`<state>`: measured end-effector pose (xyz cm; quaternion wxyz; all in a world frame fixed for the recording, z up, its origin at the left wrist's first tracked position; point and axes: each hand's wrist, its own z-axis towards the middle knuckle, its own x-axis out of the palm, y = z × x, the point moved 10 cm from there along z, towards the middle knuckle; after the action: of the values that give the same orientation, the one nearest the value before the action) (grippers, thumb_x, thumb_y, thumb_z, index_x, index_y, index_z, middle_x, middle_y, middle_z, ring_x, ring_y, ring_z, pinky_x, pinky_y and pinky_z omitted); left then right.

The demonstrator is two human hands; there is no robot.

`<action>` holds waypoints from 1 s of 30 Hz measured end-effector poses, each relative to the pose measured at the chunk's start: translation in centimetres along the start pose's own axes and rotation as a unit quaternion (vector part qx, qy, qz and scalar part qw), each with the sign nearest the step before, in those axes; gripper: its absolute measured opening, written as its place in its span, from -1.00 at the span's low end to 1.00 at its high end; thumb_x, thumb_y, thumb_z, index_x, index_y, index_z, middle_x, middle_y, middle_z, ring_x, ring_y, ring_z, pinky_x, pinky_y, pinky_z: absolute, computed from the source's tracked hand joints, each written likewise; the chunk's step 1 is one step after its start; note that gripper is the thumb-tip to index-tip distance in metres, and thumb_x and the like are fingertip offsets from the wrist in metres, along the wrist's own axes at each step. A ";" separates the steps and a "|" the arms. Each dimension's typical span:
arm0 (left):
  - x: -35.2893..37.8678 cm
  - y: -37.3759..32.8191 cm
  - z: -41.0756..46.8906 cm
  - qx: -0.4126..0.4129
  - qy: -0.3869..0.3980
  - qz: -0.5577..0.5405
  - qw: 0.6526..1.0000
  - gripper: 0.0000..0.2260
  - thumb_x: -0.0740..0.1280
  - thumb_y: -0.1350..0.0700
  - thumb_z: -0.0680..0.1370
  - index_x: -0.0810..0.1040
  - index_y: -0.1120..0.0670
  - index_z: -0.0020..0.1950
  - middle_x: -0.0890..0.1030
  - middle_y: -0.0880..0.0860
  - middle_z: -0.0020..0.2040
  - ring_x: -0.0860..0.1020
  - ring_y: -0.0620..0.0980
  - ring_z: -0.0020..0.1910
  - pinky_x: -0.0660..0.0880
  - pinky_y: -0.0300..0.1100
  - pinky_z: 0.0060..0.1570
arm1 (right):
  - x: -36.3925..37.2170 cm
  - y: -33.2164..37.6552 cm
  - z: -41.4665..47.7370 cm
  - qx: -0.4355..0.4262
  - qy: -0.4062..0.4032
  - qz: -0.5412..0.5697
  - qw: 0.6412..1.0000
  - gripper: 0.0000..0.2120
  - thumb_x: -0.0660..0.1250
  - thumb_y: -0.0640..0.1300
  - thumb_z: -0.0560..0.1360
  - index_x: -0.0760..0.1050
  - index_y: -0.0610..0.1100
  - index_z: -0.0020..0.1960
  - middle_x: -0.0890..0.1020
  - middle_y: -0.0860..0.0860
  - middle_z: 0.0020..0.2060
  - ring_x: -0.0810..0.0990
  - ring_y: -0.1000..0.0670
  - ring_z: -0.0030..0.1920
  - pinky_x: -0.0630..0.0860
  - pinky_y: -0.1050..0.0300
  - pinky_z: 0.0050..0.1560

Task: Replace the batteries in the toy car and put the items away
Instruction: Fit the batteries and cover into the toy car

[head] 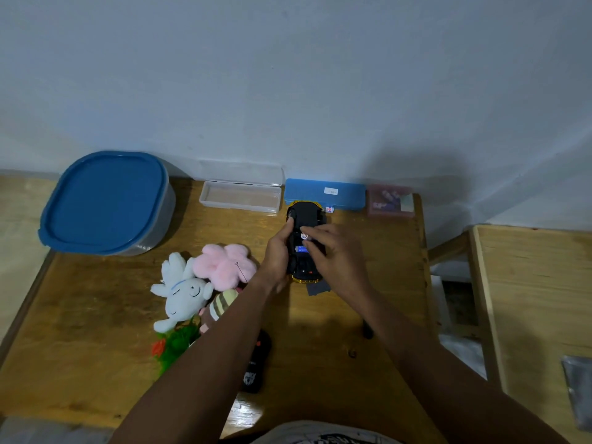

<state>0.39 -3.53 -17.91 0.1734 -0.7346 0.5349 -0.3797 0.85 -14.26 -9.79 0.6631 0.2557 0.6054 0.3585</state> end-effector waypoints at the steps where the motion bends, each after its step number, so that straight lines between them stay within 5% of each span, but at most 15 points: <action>1: 0.0 -0.1 -0.1 0.002 -0.003 0.001 1.000 -0.54 0.12 -0.16 0.67 0.59 0.13 0.31 0.71 0.13 -0.05 0.69 0.06 -0.13 0.60 -0.10 -0.15 | 0.1 0.2 0.0 -0.006 0.005 0.003 1.000 -0.74 0.37 -0.09 0.56 0.61 -0.04 0.24 0.63 0.05 0.04 0.55 0.13 0.03 0.45 0.40 -0.01; 9: 0.4 -0.2 0.2 0.026 -0.026 -0.022 0.999 -0.52 0.09 -0.13 0.69 0.53 0.19 0.36 0.66 0.20 0.14 0.66 0.10 0.07 0.62 -0.09 -0.01 | 0.0 -1.0 0.1 0.089 -0.035 0.075 0.993 -0.80 0.42 -0.04 0.51 0.68 -0.04 0.11 0.62 0.09 -0.02 0.52 0.18 0.03 0.41 0.40 -0.02; 13: 1.0 -0.3 0.6 0.038 -0.017 -0.041 0.998 -0.50 0.05 -0.12 0.70 0.52 0.21 0.37 0.66 0.21 0.14 0.67 0.10 0.06 0.64 -0.09 0.03 | 0.3 -2.2 -0.3 0.156 -0.058 0.127 0.978 -0.76 0.50 -0.04 0.44 0.65 0.00 0.10 0.46 0.05 0.07 0.50 0.11 0.11 0.49 0.38 0.05; 16: 1.2 -0.4 0.9 0.050 -0.016 -0.025 0.998 -0.52 0.02 -0.12 0.71 0.55 0.14 0.34 0.71 0.14 0.03 0.69 0.06 -0.02 0.64 -0.12 -0.09 | 0.1 -2.9 -0.6 0.228 -0.067 0.183 0.954 -0.63 0.53 -0.08 0.41 0.52 0.02 0.17 0.38 -0.01 0.16 0.48 0.19 0.04 0.42 0.56 -0.16; 23: 1.0 -0.3 1.8 0.063 -0.046 -0.017 0.997 -0.52 0.02 -0.13 0.70 0.57 0.13 0.32 0.71 0.15 0.03 0.68 0.07 -0.03 0.61 -0.12 -0.11 | 1.8 -5.4 -0.8 0.350 -0.037 0.308 0.884 -0.33 0.56 -0.14 0.37 0.25 0.07 0.32 0.49 -0.02 0.09 0.54 0.15 -0.06 0.38 0.50 -0.50; 27: 1.2 -0.9 2.3 0.078 -0.054 -0.039 0.995 -0.53 0.01 -0.10 0.71 0.56 0.15 0.32 0.68 0.16 0.10 0.66 0.08 0.05 0.60 -0.08 -0.02 | 2.6 -6.0 -0.1 0.364 -0.023 0.370 0.854 -0.31 0.56 -0.22 0.37 0.23 0.08 0.31 0.54 0.02 0.02 0.60 0.09 -0.04 0.56 0.30 -0.32; 30: 1.2 -1.4 2.7 0.086 -0.054 -0.032 0.994 -0.53 0.00 -0.09 0.71 0.56 0.16 0.31 0.68 0.18 0.10 0.67 0.08 0.03 0.61 -0.10 -0.06 | 3.6 -6.7 0.3 0.378 0.010 0.394 0.838 -0.29 0.58 -0.19 0.35 0.21 0.15 0.27 0.56 -0.05 0.16 0.63 -0.06 0.05 0.64 0.04 -0.08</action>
<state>3.45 -4.56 -18.30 0.2520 -0.7531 0.4663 -0.3897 2.29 -15.52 -17.13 0.3117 0.6999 0.5482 0.3354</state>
